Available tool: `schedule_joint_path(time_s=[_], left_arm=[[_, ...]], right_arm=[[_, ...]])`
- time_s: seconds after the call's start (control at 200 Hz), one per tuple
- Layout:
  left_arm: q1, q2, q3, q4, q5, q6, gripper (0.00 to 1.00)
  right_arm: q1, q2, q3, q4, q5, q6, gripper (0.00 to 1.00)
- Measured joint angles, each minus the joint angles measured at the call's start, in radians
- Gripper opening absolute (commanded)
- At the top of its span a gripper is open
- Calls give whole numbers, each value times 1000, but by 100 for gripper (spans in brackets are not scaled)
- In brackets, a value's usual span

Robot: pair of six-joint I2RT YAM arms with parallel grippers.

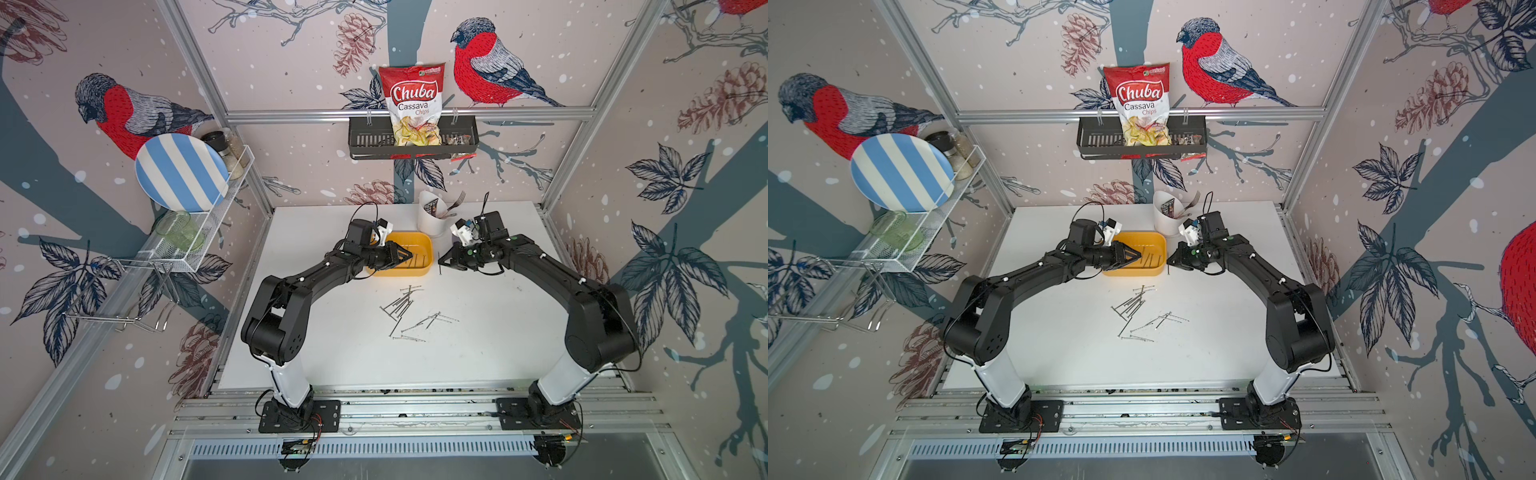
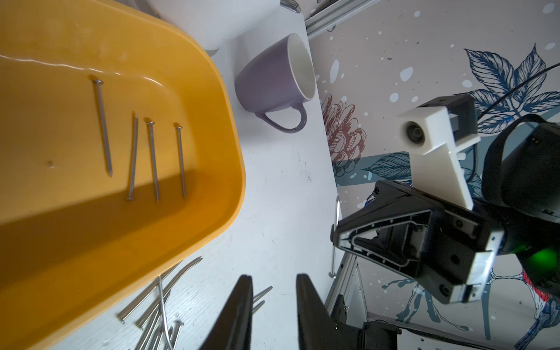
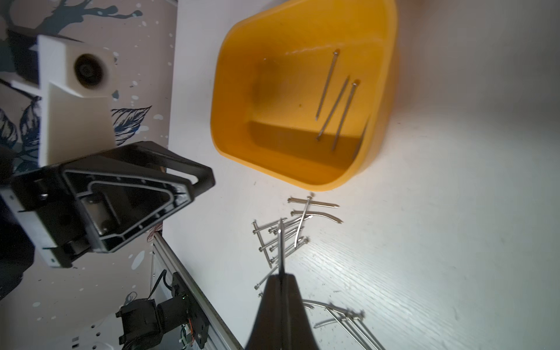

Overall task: Put the nails on the desktop into the storage box
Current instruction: Pick up the nail from the center of the board.

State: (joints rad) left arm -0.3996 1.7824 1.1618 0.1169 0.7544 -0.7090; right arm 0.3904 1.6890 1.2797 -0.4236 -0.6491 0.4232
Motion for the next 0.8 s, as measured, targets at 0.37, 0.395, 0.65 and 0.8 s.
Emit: schedule_joint_path(time_s=[0.37, 0.395, 0.65, 0.8], left_arm=[[-34, 8, 7, 36, 64, -16, 27], [-37, 10, 10, 36, 68, -16, 27], [-60, 37, 39, 65, 104, -16, 27], [-62, 56, 63, 58, 113, -15, 25]], right_arm=[[24, 67, 66, 104, -69, 87, 0], [26, 71, 70, 108, -73, 100, 0], [35, 90, 83, 132, -90, 112, 0], [34, 92, 83, 136, -90, 125, 0]])
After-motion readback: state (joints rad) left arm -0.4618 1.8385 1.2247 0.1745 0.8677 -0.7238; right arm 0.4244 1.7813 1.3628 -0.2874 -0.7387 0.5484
